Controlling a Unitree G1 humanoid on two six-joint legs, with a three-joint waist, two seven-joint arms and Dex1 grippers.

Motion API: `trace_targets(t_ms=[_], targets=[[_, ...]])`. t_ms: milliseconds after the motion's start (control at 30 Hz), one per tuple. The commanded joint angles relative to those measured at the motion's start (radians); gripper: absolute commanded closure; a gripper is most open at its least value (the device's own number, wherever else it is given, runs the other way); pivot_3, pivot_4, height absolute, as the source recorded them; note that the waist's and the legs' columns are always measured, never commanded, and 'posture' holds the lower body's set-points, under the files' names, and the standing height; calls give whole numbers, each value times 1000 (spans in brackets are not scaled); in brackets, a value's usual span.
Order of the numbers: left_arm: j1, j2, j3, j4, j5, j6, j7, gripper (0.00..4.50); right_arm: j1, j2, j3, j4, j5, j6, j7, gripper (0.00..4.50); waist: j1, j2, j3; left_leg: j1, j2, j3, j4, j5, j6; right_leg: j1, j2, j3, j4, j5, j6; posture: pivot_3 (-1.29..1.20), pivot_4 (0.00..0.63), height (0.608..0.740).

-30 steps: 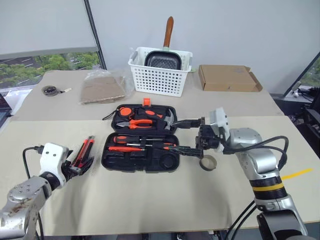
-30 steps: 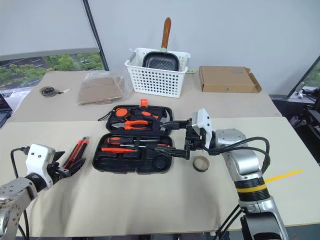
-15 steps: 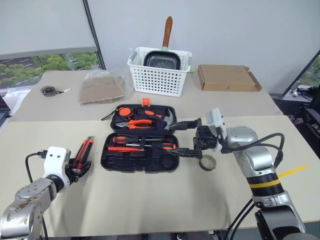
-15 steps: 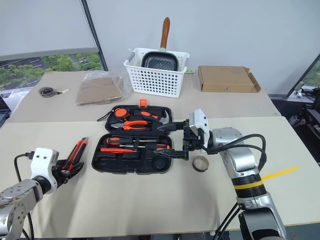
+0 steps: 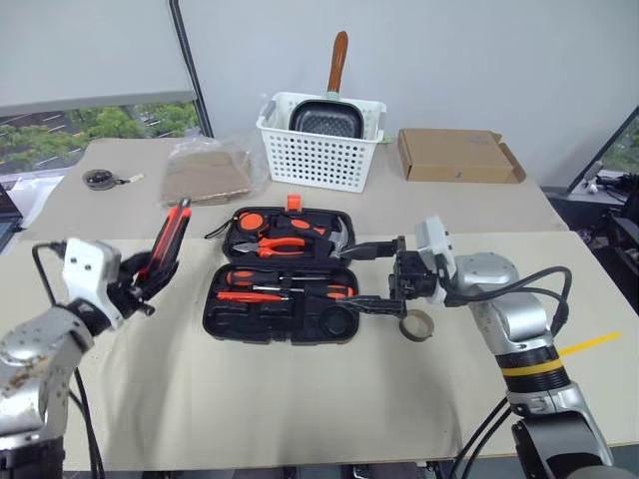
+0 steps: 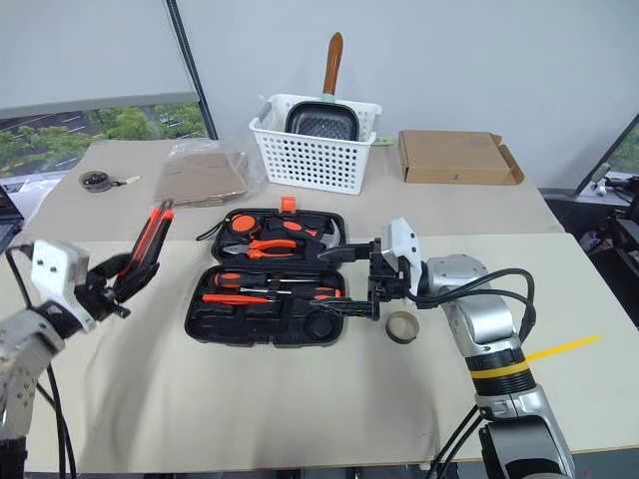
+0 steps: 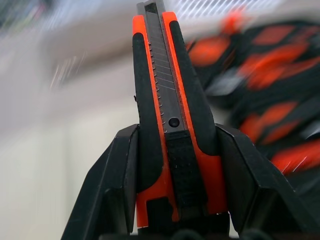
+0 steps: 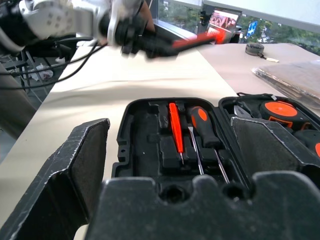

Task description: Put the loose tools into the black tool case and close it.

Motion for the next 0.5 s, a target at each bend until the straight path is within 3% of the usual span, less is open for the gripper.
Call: trace_targets(t_ms=[33,167,300,400,500], targets=[[-93,61,-115,29,-10,-94,-200,2722,8,-20,-58,-22,52,-22,23,0,0,0,0,0,0,1,0,3,2,0,0,0,0,0,0,0,150,700],[-180,102,-294,51,13,-157,-405,2722,49,-49,-80,-41,52,-39,25,0,0,0,0,-1,0,1,0,3,1,0,1,0,-2,0,0,0,150,700],[-249,149,-456,128,123,-294,-578,2722,103,-66,-109,-87,66,-31,0,0,-6,0,0,-1,0,3,-1,3,1,0,2,0,-2,0,0,0,150,700],[-322,179,-536,243,221,-432,-667,2722,146,-77,-125,-126,68,-26,-18,0,-8,0,0,0,1,3,-1,4,0,-1,4,1,-1,0,1,0,150,700],[-396,171,-561,341,234,-498,-728,2722,183,-85,-137,-161,68,-24,-36,0,-3,0,0,0,2,1,-1,1,5,-1,5,0,-1,-1,1,0,150,700]])
